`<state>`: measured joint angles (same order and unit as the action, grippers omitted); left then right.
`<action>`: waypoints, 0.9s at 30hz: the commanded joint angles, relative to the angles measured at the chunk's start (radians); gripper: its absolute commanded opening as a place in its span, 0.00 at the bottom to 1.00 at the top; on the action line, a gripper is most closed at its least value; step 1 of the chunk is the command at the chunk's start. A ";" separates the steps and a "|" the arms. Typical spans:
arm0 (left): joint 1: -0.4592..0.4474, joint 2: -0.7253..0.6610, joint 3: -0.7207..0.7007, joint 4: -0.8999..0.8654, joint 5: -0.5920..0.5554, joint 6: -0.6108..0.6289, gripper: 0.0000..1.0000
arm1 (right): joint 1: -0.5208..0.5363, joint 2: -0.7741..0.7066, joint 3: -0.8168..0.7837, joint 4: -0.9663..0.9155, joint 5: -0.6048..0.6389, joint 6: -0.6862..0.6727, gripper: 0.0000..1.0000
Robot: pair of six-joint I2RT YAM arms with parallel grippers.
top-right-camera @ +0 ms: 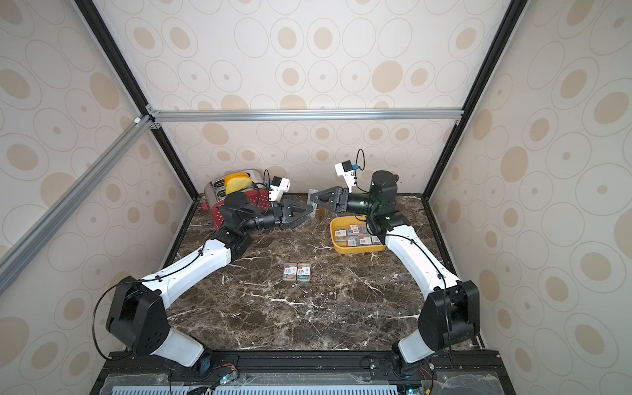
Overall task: Take the paper clips out of the storage box
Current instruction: Place the boxed paper clips at the center of the board.
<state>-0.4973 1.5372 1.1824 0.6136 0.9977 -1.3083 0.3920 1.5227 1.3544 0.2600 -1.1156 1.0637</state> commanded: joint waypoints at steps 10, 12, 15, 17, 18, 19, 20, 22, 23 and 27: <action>0.007 -0.028 0.073 -0.300 -0.030 0.222 0.61 | -0.007 -0.011 0.068 -0.235 0.027 -0.216 0.39; 0.010 -0.043 0.087 -0.394 -0.041 0.296 0.66 | -0.014 -0.007 0.103 -0.378 0.065 -0.311 0.39; 0.036 -0.070 0.078 -0.452 -0.071 0.343 0.71 | -0.015 0.003 0.147 -0.569 0.140 -0.428 0.39; 0.068 -0.087 0.058 -0.455 -0.086 0.347 0.73 | -0.015 0.014 0.156 -0.643 0.173 -0.471 0.37; 0.082 -0.098 0.050 -0.462 -0.093 0.356 0.74 | -0.013 0.020 0.159 -0.674 0.189 -0.489 0.36; 0.099 -0.110 0.046 -0.485 -0.104 0.376 0.74 | -0.013 0.024 0.161 -0.709 0.206 -0.508 0.35; 0.113 -0.123 0.046 -0.524 -0.123 0.409 0.75 | -0.012 0.029 0.164 -0.746 0.225 -0.529 0.35; 0.127 -0.140 0.063 -0.641 -0.165 0.498 0.76 | -0.005 0.036 0.167 -0.813 0.263 -0.573 0.34; 0.129 -0.143 0.081 -0.715 -0.200 0.554 0.76 | 0.002 0.040 0.170 -0.854 0.288 -0.603 0.34; 0.132 -0.133 0.145 -0.949 -0.349 0.708 0.76 | 0.037 0.056 0.157 -0.974 0.401 -0.686 0.33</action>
<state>-0.3645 1.4136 1.2675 -0.1188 0.7712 -0.7788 0.4026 1.5688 1.4971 -0.5659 -0.8139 0.4889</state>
